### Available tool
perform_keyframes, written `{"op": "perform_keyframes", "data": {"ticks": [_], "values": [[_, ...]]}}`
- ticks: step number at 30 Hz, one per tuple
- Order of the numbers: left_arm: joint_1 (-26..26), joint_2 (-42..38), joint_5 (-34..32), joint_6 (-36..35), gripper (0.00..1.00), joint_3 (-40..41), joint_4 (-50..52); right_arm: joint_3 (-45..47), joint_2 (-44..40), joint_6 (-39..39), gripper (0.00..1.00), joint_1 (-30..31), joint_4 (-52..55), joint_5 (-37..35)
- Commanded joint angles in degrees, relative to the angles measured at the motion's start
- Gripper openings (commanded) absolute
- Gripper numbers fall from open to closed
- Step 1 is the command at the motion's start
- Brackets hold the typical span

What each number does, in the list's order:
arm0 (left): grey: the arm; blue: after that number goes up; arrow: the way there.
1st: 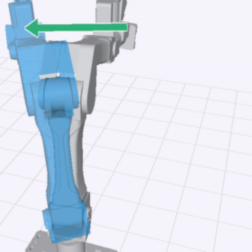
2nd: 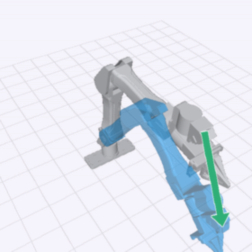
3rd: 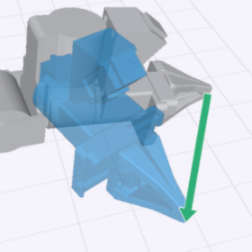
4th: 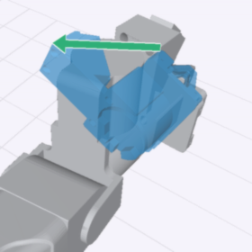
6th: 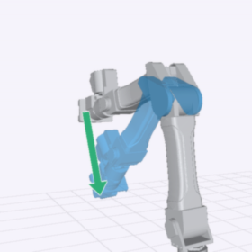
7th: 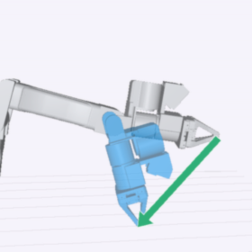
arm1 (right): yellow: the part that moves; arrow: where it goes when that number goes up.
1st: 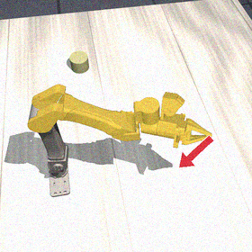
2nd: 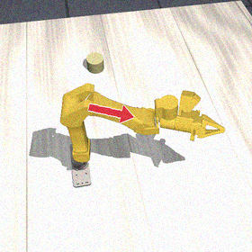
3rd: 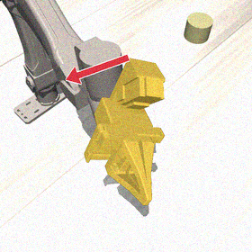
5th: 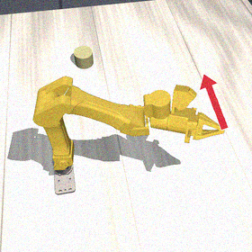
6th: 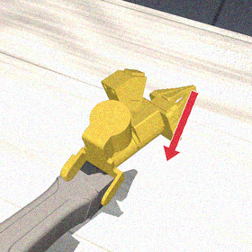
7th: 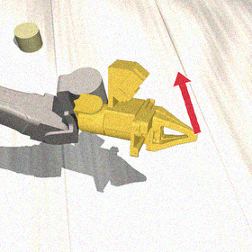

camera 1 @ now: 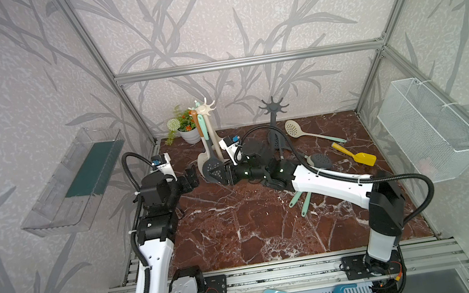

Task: Hang the skimmer on the kitchen utensil rack
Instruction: Hang the skimmer on the rack, then pick up the skimmer from the center of the board.

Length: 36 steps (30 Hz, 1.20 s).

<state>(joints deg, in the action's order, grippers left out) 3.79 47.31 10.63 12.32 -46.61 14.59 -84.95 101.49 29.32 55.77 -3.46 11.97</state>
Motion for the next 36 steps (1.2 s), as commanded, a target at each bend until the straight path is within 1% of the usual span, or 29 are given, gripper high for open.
{"op": "perform_keyframes", "data": {"ticks": [1,4,6,7,9,11,13,15,16,17,19,22,24,26,30,32,36], "values": [[-0.34,-1.16,0.44,0.96,0.9,0.56,0.0,7.55,-7.72,-6.4,0.59,1.45,3.45,-5.05],[-1.64,-1.32,1.0,1.04,0.9,0.56,0.54,18.67,-15.72,-6.04,0.58,1.45,5.64,-10.61],[-3.61,-1.28,0.46,0.89,0.9,0.45,1.22,25.69,-21.19,-4.79,0.57,1.34,8.18,-15.04],[-5.03,-1.25,-0.23,0.48,0.9,0.19,1.99,29.34,-24.24,-3.34,0.57,0.98,9.35,-17.12],[-8.81,-1.12,-2.51,-0.59,0.9,-0.55,3.81,36.04,-29.71,0.16,0.57,-1.23,11.04,-19.0],[-12.9,-0.83,-4.72,-1.4,0.9,-1.42,5.77,42.16,-35.09,4.73,0.55,-5.41,12.67,-19.0],[-16.92,-0.6,-6.53,-1.55,0.9,-2.08,7.01,46.89,-39.24,6.8,0.55,-10.13,13.46,-17.94],[-20.46,-0.29,-7.47,-1.64,0.9,-2.84,8.01,49.41,-41.59,8.98,0.55,-16.19,14.66,-15.9],[-22.12,0.05,-7.87,-2.09,0.9,-3.39,8.85,50.23,-42.04,9.33,0.54,-19.69,14.87,-13.71],[-23.95,0.45,-8.65,-2.65,0.9,-4.19,9.9,50.83,-42.12,9.43,0.54,-22.96,14.84,-11.73],[-25.32,1.28,-8.39,-2.21,0.89,-5.07,12.13,50.87,-41.05,9.06,0.51,-28.5,15.06,-8.88],[-26.7,1.92,-5.86,-2.02,0.89,-4.26,13.82,49.08,-36.98,8.82,0.47,-33.17,14.47,-4.26],[-28.3,1.91,-5.93,-2.79,0.89,-3.31,14.14,46.61,-33.55,8.94,0.44,-33.44,14.79,-3.62],[-29.73,2.17,-6.8,-3.4,0.89,-2.66,14.17,44.75,-29.95,10.68,0.43,-33.51,13.99,-2.9],[-30.55,3.42,-5.6,-4.07,0.89,-2.63,13.7,41.5,-23.74,14.85,0.43,-33.53,14.24,-2.47],[-30.58,4.08,-4.77,-4.48,0.89,-3.12,13.95,40.34,-20.75,17.86,0.42,-33.7,14.7,-3.66],[-30.59,4.3,-3.79,-5.33,0.89,-3.57,14.32,39.04,-17.45,21.83,0.42,-33.8,16.17,-5.93]]}}
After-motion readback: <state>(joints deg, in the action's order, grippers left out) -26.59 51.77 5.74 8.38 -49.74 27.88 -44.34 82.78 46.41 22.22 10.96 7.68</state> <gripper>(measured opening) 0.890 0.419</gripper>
